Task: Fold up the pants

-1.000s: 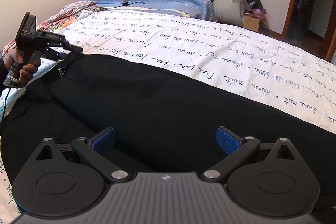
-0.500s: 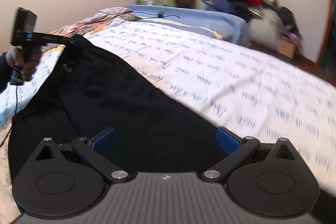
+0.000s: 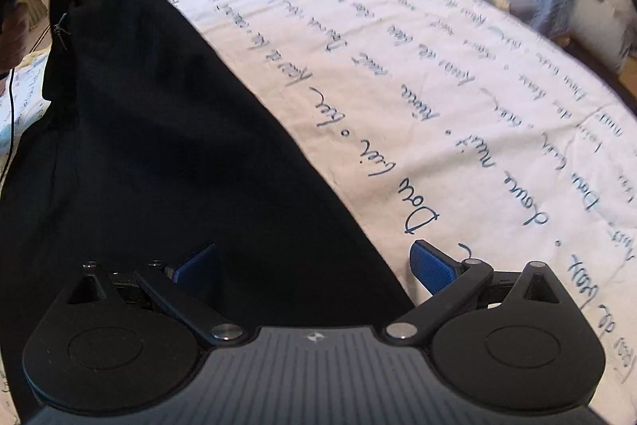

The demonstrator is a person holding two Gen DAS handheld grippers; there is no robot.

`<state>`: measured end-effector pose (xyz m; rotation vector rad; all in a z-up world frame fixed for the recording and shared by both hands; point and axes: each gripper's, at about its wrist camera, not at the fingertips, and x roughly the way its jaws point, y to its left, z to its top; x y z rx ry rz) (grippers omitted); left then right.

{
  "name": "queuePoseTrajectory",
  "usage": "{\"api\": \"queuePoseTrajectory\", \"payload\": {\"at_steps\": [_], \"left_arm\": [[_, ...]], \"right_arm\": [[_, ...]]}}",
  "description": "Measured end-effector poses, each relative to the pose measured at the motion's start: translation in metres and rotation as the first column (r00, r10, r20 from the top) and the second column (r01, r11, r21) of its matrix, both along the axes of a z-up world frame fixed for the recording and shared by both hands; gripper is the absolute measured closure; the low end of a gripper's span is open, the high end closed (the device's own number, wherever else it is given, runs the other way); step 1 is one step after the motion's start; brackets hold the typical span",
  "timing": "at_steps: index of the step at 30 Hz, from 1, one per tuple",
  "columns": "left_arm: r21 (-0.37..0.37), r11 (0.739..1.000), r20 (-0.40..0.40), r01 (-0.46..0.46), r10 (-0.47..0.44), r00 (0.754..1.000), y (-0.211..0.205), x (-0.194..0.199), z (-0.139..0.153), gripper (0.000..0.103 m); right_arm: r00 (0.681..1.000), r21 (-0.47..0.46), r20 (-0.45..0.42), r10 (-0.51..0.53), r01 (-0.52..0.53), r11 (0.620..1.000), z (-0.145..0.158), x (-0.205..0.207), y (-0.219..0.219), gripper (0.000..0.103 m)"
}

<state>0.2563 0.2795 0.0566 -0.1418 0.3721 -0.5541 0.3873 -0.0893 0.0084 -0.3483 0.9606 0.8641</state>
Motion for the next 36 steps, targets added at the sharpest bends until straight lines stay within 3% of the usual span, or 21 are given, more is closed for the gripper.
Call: {"api": "queuePoseTrajectory", "payload": {"at_steps": [1, 2, 3, 4, 5, 8, 10, 12, 15, 18, 21, 23, 25, 26, 27, 28, 29, 30, 31, 33, 36], "left_arm": [[0.0, 1.0, -0.003, -0.003, 0.003, 1.0, 0.001, -0.002, 0.0, 0.087], [0.002, 1.0, -0.004, -0.008, 0.008, 1.0, 0.001, -0.001, -0.002, 0.087], [-0.002, 1.0, -0.008, -0.012, 0.012, 1.0, 0.003, -0.002, -0.001, 0.086], [-0.006, 1.0, -0.016, -0.012, 0.012, 1.0, 0.004, -0.002, -0.001, 0.086], [-0.005, 1.0, -0.022, -0.014, 0.014, 1.0, 0.004, -0.002, -0.002, 0.085], [-0.011, 0.999, -0.031, -0.035, 0.035, 0.999, 0.005, 0.0, -0.003, 0.084], [-0.02, 0.998, -0.035, -0.055, 0.054, 0.998, 0.01, -0.001, -0.001, 0.084], [-0.043, 0.996, -0.038, -0.076, 0.075, 0.996, 0.015, -0.004, 0.002, 0.084], [-0.137, 0.986, -0.023, -0.095, 0.092, 0.995, 0.031, -0.02, 0.013, 0.085], [-0.232, 0.969, -0.049, -0.082, 0.073, 0.996, 0.045, -0.045, 0.016, 0.085], [-0.185, 0.98, -0.118, -0.073, 0.052, 0.992, 0.041, -0.066, -0.002, 0.081], [-0.128, 0.988, -0.165, -0.087, 0.065, 0.984, 0.034, -0.068, -0.011, 0.081], [-0.108, 0.989, -0.187, -0.099, 0.078, 0.979, 0.036, -0.063, -0.021, 0.08], [-0.119, 0.988, -0.21, -0.099, 0.072, 0.975, 0.039, -0.055, -0.024, 0.077], [-0.129, 0.986, -0.237, -0.105, 0.073, 0.969, 0.045, -0.044, -0.028, 0.065], [-0.131, 0.984, -0.265, -0.121, 0.082, 0.961, 0.05, -0.03, -0.033, 0.037], [-0.133, 0.981, -0.302, -0.143, 0.098, 0.948, 0.054, -0.013, -0.038, 0.019], [-0.133, 0.975, -0.341, -0.177, 0.123, 0.932, 0.058, 0.005, -0.045, 0.0], [-0.157, 0.965, -0.375, -0.212, 0.14, 0.916, 0.065, 0.019, -0.054, 0.01], [-0.231, 0.942, -0.468, -0.245, 0.114, 0.877, 0.075, 0.052, -0.07, 0.025], [-0.314, 0.919, -0.547, -0.237, 0.029, 0.837, 0.076, 0.087, -0.094, 0.029]], "right_arm": [[0.999, 0.026, -0.033, 0.008, -0.007, 1.0, -0.001, 0.004, -0.002, 0.001], [0.998, 0.059, -0.057, 0.022, -0.019, 0.998, -0.001, 0.007, -0.004, 0.011], [0.997, 0.08, -0.056, 0.046, -0.041, 0.996, 0.0, 0.01, -0.004, 0.025], [0.995, 0.08, -0.062, 0.074, -0.069, 0.994, 0.001, 0.01, -0.003, 0.055], [0.993, 0.077, -0.088, 0.082, -0.076, 0.994, 0.001, 0.011, -0.001, 0.068], [0.988, 0.047, -0.103, 0.112, -0.107, 0.993, 0.002, -0.001, 0.006, 0.089], [0.993, 0.012, -0.045, 0.105, -0.104, 0.994, 0.007, -0.013, 0.011, 0.09], [0.991, -0.037, 0.091, 0.093, -0.09, 0.995, 0.024, -0.032, 0.015, 0.09], [0.976, 0.027, 0.211, 0.063, -0.07, 0.997, 0.062, -0.069, 0.012, 0.09], [0.973, 0.096, 0.189, 0.129, -0.149, 0.984, 0.078, -0.128, 0.016, 0.09], [0.98, 0.081, 0.086, 0.179, -0.186, 0.979, 0.058, -0.17, 0.025, 0.09], [0.988, 0.095, -0.005, 0.152, -0.15, 0.984, 0.041, -0.166, 0.022, 0.089], [0.997, 0.102, -0.003, 0.072, -0.072, 0.992, 0.039, -0.15, 0.014, 0.089], [0.999, 0.124, 0.003, 0.033, -0.033, 0.992, 0.04, -0.138, 0.011, 0.088], [1.0, 0.152, -0.008, 0.002, -0.001, 0.988, 0.04, -0.121, 0.008, 0.084], [0.999, 0.181, -0.029, -0.037, 0.041, 0.983, 0.041, -0.11, 0.003, 0.07], [0.994, 0.205, -0.051, -0.095, 0.104, 0.973, 0.043, -0.098, -0.002, 0.038], [0.987, 0.216, -0.072, -0.146, 0.158, 0.963, 0.044, -0.091, -0.005, 0.017], [0.977, 0.23, -0.09, -0.192, 0.207, 0.951, 0.044, -0.084, -0.008, 0.0], [0.975, 0.302, -0.115, -0.191, 0.218, 0.928, 0.045, -0.074, -0.015, 0.001], [0.972, 0.381, -0.129, -0.198, 0.233, 0.895, 0.043, -0.069, -0.025, 0.001]]}}
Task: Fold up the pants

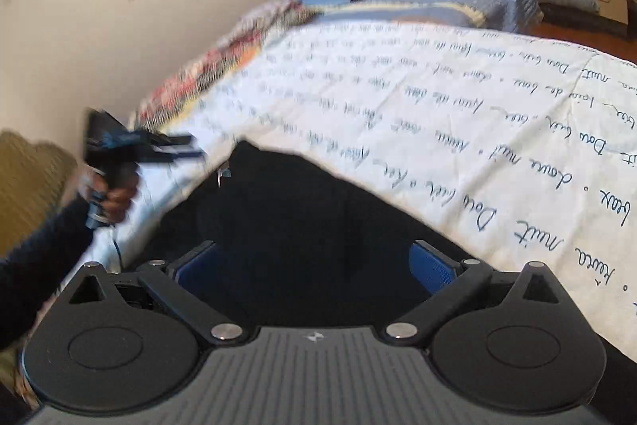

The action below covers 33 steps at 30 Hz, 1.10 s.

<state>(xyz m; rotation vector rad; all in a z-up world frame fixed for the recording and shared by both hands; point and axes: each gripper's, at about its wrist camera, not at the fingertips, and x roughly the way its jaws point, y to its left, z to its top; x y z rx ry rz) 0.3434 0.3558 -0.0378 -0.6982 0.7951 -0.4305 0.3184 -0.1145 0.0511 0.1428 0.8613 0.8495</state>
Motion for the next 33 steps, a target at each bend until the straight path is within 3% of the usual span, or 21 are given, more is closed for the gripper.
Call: {"api": "queuePoseTrajectory", "payload": {"at_steps": [4, 12, 15, 17, 18, 19, 20, 21, 23, 27, 29, 33], "left_arm": [[0.07, 0.997, -0.058, 0.046, -0.042, 0.997, -0.013, 0.024, -0.024, 0.029], [-0.007, 0.997, -0.057, 0.08, -0.08, 0.995, -0.012, 0.033, -0.026, 0.025], [-0.053, 0.997, -0.048, 0.059, -0.061, 0.997, -0.012, 0.036, -0.032, 0.016], [-0.034, 0.998, -0.029, 0.061, -0.062, 0.998, -0.021, 0.038, -0.029, 0.013], [-0.005, 0.998, -0.024, 0.061, -0.062, 0.998, -0.026, 0.037, -0.027, 0.015], [0.027, 0.997, -0.014, 0.074, -0.074, 0.997, -0.032, 0.036, -0.024, 0.026], [0.058, 0.994, -0.011, 0.096, -0.096, 0.995, -0.037, 0.035, -0.022, 0.045], [0.081, 0.99, -0.038, 0.118, -0.116, 0.993, -0.04, 0.036, -0.023, 0.087], [0.111, 0.985, -0.065, 0.13, -0.124, 0.99, -0.043, 0.033, -0.024, 0.089], [0.269, 0.959, 0.073, 0.088, -0.111, 0.991, -0.058, 0.017, -0.001, 0.09], [0.352, 0.934, 0.216, 0.064, -0.148, 0.965, -0.072, -0.002, 0.023, 0.09], [0.371, 0.926, 0.421, 0.065, -0.23, 0.877, -0.084, -0.044, 0.066, 0.09]], "right_arm": [[1.0, 0.002, -0.013, -0.022, 0.022, 1.0, -0.002, 0.016, -0.013, 0.001], [0.998, 0.015, -0.046, -0.034, 0.035, 0.999, -0.015, 0.023, -0.032, 0.001], [0.998, 0.026, -0.047, -0.029, 0.03, 0.999, -0.019, 0.024, -0.035, 0.001], [0.998, 0.036, -0.053, -0.038, 0.04, 0.999, -0.021, 0.025, -0.036, 0.001], [0.997, 0.04, -0.06, -0.043, 0.045, 0.998, -0.021, 0.025, -0.036, 0.001], [0.997, 0.04, -0.065, -0.041, 0.044, 0.998, -0.021, 0.025, -0.035, 0.001], [0.997, 0.034, -0.066, -0.034, 0.036, 0.999, -0.02, 0.023, -0.035, 0.001], [0.998, 0.024, -0.063, -0.024, 0.026, 0.999, -0.018, 0.021, -0.034, 0.001], [0.999, 0.01, -0.048, -0.009, 0.009, 1.0, -0.016, 0.019, -0.033, 0.001], [0.999, 0.012, -0.038, -0.035, 0.035, 0.999, -0.016, 0.026, -0.037, 0.001], [0.999, -0.011, -0.009, -0.034, 0.034, 0.999, -0.018, 0.03, -0.038, 0.001], [0.993, -0.177, 0.1, 0.064, -0.046, 0.983, -0.019, 0.039, -0.026, 0.001]]}}
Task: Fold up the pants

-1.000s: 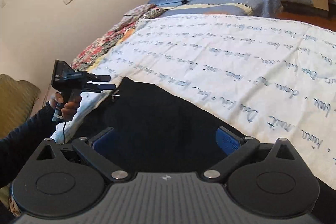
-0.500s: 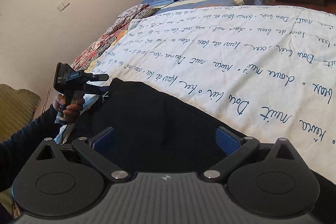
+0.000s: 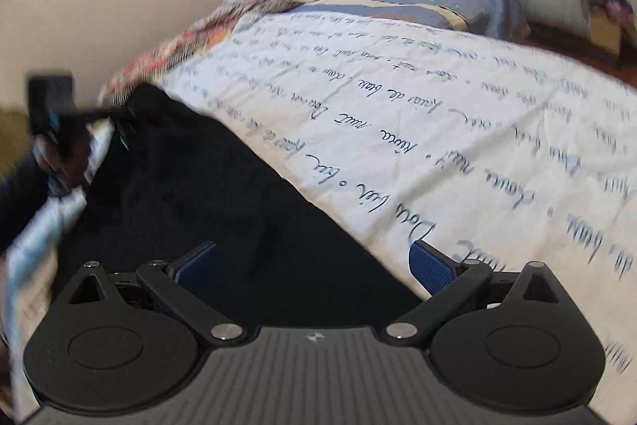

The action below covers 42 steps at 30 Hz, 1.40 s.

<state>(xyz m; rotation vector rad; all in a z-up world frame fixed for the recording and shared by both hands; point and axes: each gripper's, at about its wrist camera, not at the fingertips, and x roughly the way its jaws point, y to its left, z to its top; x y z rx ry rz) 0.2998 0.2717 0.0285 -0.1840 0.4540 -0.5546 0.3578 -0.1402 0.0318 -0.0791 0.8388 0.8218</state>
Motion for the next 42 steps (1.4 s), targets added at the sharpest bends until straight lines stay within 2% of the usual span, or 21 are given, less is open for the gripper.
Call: {"api": "queuePoseTrajectory", "payload": {"at_steps": [3, 6, 8, 9, 10, 11, 12, 13, 15, 17, 21, 23, 25, 27, 29, 32, 35, 37, 38, 40, 42], "left_arm": [[-0.046, 0.999, 0.085, 0.025, -0.021, 0.996, 0.004, -0.024, 0.019, 0.09], [-0.091, 0.995, 0.125, 0.043, -0.031, 0.992, 0.011, -0.042, 0.028, 0.09], [-0.089, 0.995, 0.132, 0.038, -0.026, 0.991, 0.013, -0.047, 0.029, 0.09], [-0.084, 0.996, 0.127, 0.034, -0.023, 0.992, 0.009, -0.046, 0.027, 0.09], [-0.079, 0.996, 0.121, 0.032, -0.022, 0.992, 0.009, -0.045, 0.024, 0.09], [-0.072, 0.997, 0.113, 0.03, -0.021, 0.993, 0.008, -0.042, 0.021, 0.089], [-0.068, 0.997, 0.103, 0.027, -0.02, 0.994, 0.009, -0.04, 0.018, 0.089], [-0.066, 0.998, 0.102, 0.021, -0.014, 0.995, 0.009, -0.04, 0.016, 0.089], [-0.079, 0.997, 0.09, 0.007, 0.0, 0.996, 0.011, -0.038, 0.013, 0.089], [-0.099, 0.995, 0.073, -0.009, 0.016, 0.997, 0.014, -0.036, 0.011, 0.089], [-0.122, 0.992, 0.075, -0.014, 0.023, 0.997, 0.024, -0.049, 0.021, 0.089], [-0.14, 0.99, 0.079, 0.009, 0.002, 0.997, 0.028, -0.065, 0.025, 0.087], [-0.152, 0.988, 0.056, 0.023, -0.014, 0.998, 0.032, -0.085, 0.022, 0.082], [-0.172, 0.985, -0.005, 0.021, -0.022, 1.0, 0.039, -0.106, 0.004, 0.081], [-0.182, 0.983, -0.094, 0.005, -0.022, 0.995, 0.041, -0.123, -0.021, 0.078], [-0.17, 0.985, -0.205, -0.041, 0.006, 0.979, 0.041, -0.138, -0.053, 0.078], [-0.192, 0.977, -0.303, -0.087, 0.025, 0.953, 0.056, -0.142, -0.066, 0.071], [-0.218, 0.969, -0.356, -0.118, 0.033, 0.934, 0.069, -0.148, -0.061, 0.05], [-0.212, 0.968, -0.396, -0.134, 0.041, 0.918, 0.073, -0.15, -0.057, 0.048], [-0.195, 0.961, -0.436, -0.196, 0.094, 0.895, 0.083, -0.161, -0.05, 0.034], [-0.195, 0.936, -0.496, -0.292, 0.163, 0.853, 0.089, -0.172, -0.046, 0.022]], "right_arm": [[0.993, -0.072, 0.003, 0.117, -0.116, 0.991, -0.004, 0.012, 0.011, 0.002], [0.983, -0.099, -0.022, 0.183, -0.184, 0.978, -0.008, 0.027, 0.018, 0.005], [0.973, -0.085, -0.064, 0.22, -0.225, 0.971, -0.01, 0.036, 0.021, 0.019], [0.968, -0.078, -0.082, 0.237, -0.244, 0.967, -0.01, 0.039, 0.023, 0.022], [0.962, -0.079, -0.102, 0.253, -0.262, 0.962, -0.011, 0.041, 0.026, 0.04], [0.95, -0.083, -0.134, 0.282, -0.295, 0.952, -0.013, 0.043, 0.031, 0.074], [0.939, -0.087, -0.169, 0.3, -0.318, 0.944, -0.015, 0.043, 0.035, 0.088], [0.932, -0.095, -0.189, 0.31, -0.331, 0.939, -0.016, 0.04, 0.04, 0.097], [0.918, -0.13, -0.194, 0.345, -0.373, 0.919, -0.017, 0.026, 0.049, 0.098], [0.918, -0.12, -0.177, 0.354, -0.378, 0.918, -0.01, 0.012, 0.049, 0.098], [0.949, -0.09, -0.049, 0.312, -0.315, 0.945, 0.034, -0.02, 0.038, 0.098], [0.942, -0.033, -0.019, 0.334, -0.335, 0.942, 0.054, -0.048, 0.033, 0.098], [0.925, -0.042, -0.009, 0.38, -0.38, 0.924, 0.06, -0.092, 0.037, 0.098], [0.897, -0.048, -0.049, 0.439, -0.441, 0.896, 0.046, -0.138, 0.043, 0.098], [0.884, -0.01, -0.136, 0.448, -0.453, 0.891, 0.015, -0.168, 0.049, 0.099], [0.879, -0.056, -0.198, 0.435, -0.453, 0.89, -0.027, -0.197, 0.059, 0.099], [0.891, -0.048, -0.215, 0.4, -0.419, 0.907, -0.041, -0.205, 0.062, 0.098], [0.894, -0.038, -0.205, 0.398, -0.414, 0.91, -0.034, -0.21, 0.061, 0.098], [0.894, -0.032, -0.21, 0.397, -0.412, 0.911, -0.032, -0.212, 0.061, 0.099], [0.896, -0.033, -0.215, 0.388, -0.404, 0.914, -0.034, -0.214, 0.059, 0.099], [0.905, -0.052, -0.211, 0.368, -0.387, 0.921, -0.036, -0.216, 0.058, 0.099]]}}
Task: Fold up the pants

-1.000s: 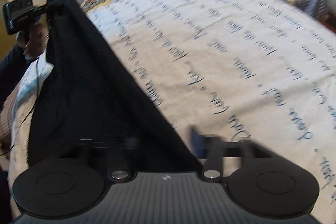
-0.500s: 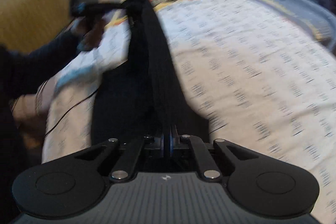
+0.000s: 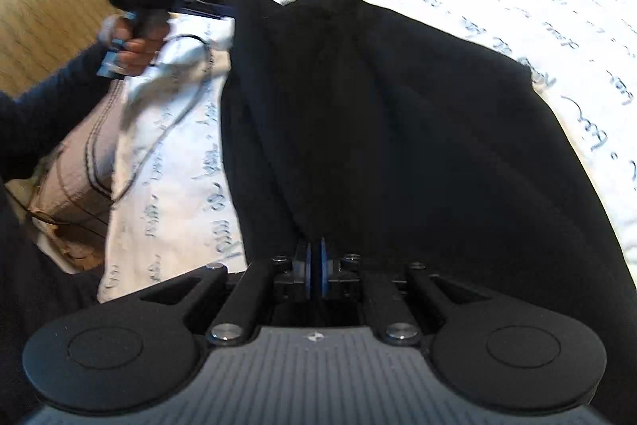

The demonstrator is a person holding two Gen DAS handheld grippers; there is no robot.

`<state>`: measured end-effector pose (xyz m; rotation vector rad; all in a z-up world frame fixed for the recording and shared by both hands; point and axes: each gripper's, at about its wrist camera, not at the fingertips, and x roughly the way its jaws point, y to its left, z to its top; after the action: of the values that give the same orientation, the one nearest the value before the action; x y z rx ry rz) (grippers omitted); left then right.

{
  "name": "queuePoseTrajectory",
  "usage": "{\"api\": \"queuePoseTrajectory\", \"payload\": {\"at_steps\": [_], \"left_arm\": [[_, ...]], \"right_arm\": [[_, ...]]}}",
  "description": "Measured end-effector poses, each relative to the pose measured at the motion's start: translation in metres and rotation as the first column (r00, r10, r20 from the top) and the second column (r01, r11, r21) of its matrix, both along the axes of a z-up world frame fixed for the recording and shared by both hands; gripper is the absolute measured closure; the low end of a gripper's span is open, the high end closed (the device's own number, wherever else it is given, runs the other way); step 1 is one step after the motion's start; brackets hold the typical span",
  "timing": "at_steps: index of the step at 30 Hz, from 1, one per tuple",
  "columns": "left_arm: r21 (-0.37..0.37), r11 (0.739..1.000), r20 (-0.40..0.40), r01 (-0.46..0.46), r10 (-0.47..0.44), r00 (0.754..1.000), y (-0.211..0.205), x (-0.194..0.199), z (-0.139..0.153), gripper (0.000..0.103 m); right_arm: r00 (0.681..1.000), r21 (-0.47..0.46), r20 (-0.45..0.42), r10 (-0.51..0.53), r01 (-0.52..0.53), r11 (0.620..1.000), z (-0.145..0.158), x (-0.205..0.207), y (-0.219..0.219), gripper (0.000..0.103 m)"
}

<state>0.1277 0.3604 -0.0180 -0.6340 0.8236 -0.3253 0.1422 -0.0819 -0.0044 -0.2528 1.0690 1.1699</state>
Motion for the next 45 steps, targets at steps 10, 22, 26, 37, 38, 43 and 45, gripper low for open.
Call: {"api": "queuePoseTrajectory", "payload": {"at_steps": [10, 22, 26, 37, 38, 43, 45], "left_arm": [[-0.264, 0.898, -0.241, -0.351, 0.291, 0.926, -0.018, -0.035, -0.043, 0.014], [-0.32, 0.87, -0.219, -0.376, 0.318, 0.922, -0.029, -0.036, 0.003, 0.015], [-0.27, 0.868, -0.246, -0.416, 0.355, 0.902, -0.032, -0.033, -0.01, 0.015], [-0.154, 0.894, -0.285, -0.422, 0.368, 0.885, -0.034, -0.016, -0.027, 0.049], [-0.121, 0.9, -0.283, -0.419, 0.374, 0.883, -0.035, -0.015, -0.027, 0.056], [0.027, 0.921, -0.233, -0.389, 0.384, 0.893, -0.043, -0.019, -0.011, 0.092], [0.051, 0.926, -0.196, -0.374, 0.376, 0.906, -0.05, -0.027, 0.007, 0.093]], "right_arm": [[0.999, 0.054, -0.001, -0.044, 0.044, 0.998, 0.001, 0.003, -0.003, 0.098], [0.999, 0.092, -0.007, -0.039, 0.04, 0.995, -0.004, 0.007, 0.0, 0.098], [0.999, 0.098, -0.005, -0.041, 0.041, 0.994, -0.005, 0.006, -0.001, 0.098], [0.999, 0.102, -0.001, -0.047, 0.046, 0.994, -0.005, 0.006, -0.002, 0.098], [0.999, 0.102, 0.005, -0.053, 0.052, 0.993, -0.005, 0.006, -0.003, 0.098], [0.997, 0.063, 0.067, -0.043, 0.039, 0.997, 0.001, -0.004, 0.004, 0.098], [0.995, 0.048, 0.099, -0.025, 0.021, 0.999, 0.009, -0.01, 0.006, 0.098]]}}
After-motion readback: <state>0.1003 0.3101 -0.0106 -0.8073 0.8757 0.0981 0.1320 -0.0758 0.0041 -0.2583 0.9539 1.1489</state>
